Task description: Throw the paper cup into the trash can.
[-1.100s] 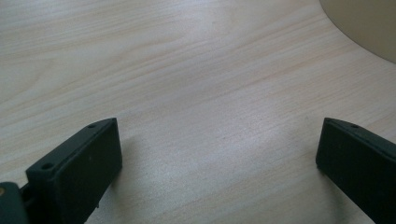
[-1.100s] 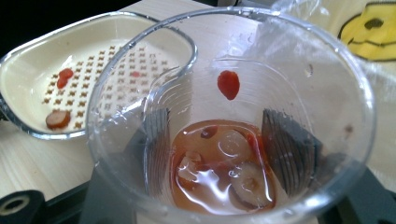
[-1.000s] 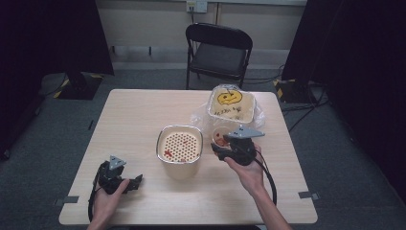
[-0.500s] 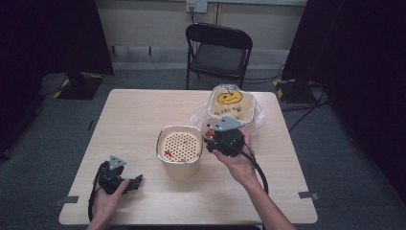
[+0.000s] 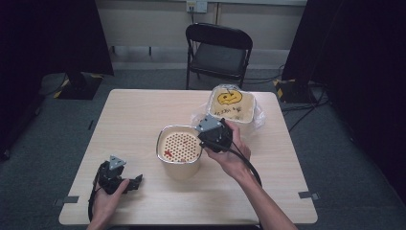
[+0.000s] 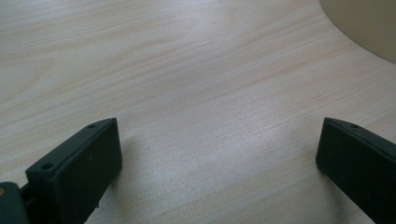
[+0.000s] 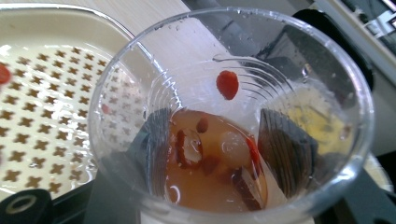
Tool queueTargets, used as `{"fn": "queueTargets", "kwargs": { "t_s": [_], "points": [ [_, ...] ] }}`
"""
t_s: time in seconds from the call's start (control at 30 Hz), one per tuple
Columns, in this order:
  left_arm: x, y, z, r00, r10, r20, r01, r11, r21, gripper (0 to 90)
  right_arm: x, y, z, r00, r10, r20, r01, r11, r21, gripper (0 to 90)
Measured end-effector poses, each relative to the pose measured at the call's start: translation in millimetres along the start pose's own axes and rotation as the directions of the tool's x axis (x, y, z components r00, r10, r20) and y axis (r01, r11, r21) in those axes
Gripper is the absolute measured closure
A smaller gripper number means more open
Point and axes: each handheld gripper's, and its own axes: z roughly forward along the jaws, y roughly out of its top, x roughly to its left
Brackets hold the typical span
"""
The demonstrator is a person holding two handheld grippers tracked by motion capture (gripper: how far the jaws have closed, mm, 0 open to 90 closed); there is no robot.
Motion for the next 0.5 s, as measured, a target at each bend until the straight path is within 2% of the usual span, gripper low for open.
{"fn": "queueTargets", "kwargs": {
  "t_s": [0.17, 0.2, 0.23, 0.27, 0.3, 0.33, 0.37, 0.4, 0.47, 0.5],
  "points": [
    [0.0, 0.0, 0.0, 1.0000, 0.000, 0.000, 0.000, 1.0000, 0.000, 0.0, 7.8, 8.5, 2.5, 0.9941, -0.100, 0.040, 0.099, 0.9946, 0.032, 46.2],
    [0.0, 0.0, 0.0, 1.0000, 0.000, 0.000, 0.000, 1.0000, 0.000, 0.0, 7.8, 8.5, 2.5, 0.9941, -0.100, 0.040, 0.099, 0.9946, 0.032, 46.2],
    [0.0, 0.0, 0.0, 1.0000, 0.000, 0.000, 0.000, 1.0000, 0.000, 0.0, 11.9, 11.9, 4.0, 0.9903, -0.130, 0.049, 0.128, 0.9907, 0.046, 46.3],
    [0.0, 0.0, 0.0, 1.0000, 0.000, 0.000, 0.000, 1.0000, 0.000, 0.0, 11.9, 11.9, 4.0, 0.9903, -0.130, 0.049, 0.128, 0.9907, 0.046, 46.3],
    [0.0, 0.0, 0.0, 1.0000, 0.000, 0.000, 0.000, 1.0000, 0.000, 0.0, 15.5, 14.4, 5.9, 0.9811, -0.181, 0.068, 0.177, 0.9826, 0.056, 46.3],
    [0.0, 0.0, 0.0, 1.0000, 0.000, 0.000, 0.000, 1.0000, 0.000, 0.0, 15.5, 14.4, 5.9, 0.9811, -0.181, 0.068, 0.177, 0.9826, 0.056, 46.3],
    [0.0, 0.0, 0.0, 1.0000, 0.000, 0.000, 0.000, 1.0000, 0.000, 0.0, 19.1, 17.1, 7.0, 0.9713, -0.223, 0.082, 0.218, 0.9734, 0.071, 46.3],
    [0.0, 0.0, 0.0, 1.0000, 0.000, 0.000, 0.000, 1.0000, 0.000, 0.0, 21.8, 18.4, 7.1, 0.9662, -0.242, 0.087, 0.236, 0.9687, 0.077, 46.3],
    [0.0, 0.0, 0.0, 1.0000, 0.000, 0.000, 0.000, 1.0000, 0.000, 0.0, 27.3, 20.9, 8.1, 0.9463, -0.302, 0.115, 0.293, 0.9521, 0.088, 46.3],
    [0.0, 0.0, 0.0, 1.0000, 0.000, 0.000, 0.000, 1.0000, 0.000, 0.0, 28.4, 22.2, 8.7, 0.9412, -0.319, 0.112, 0.310, 0.9465, 0.090, 46.3]
  ]
}}
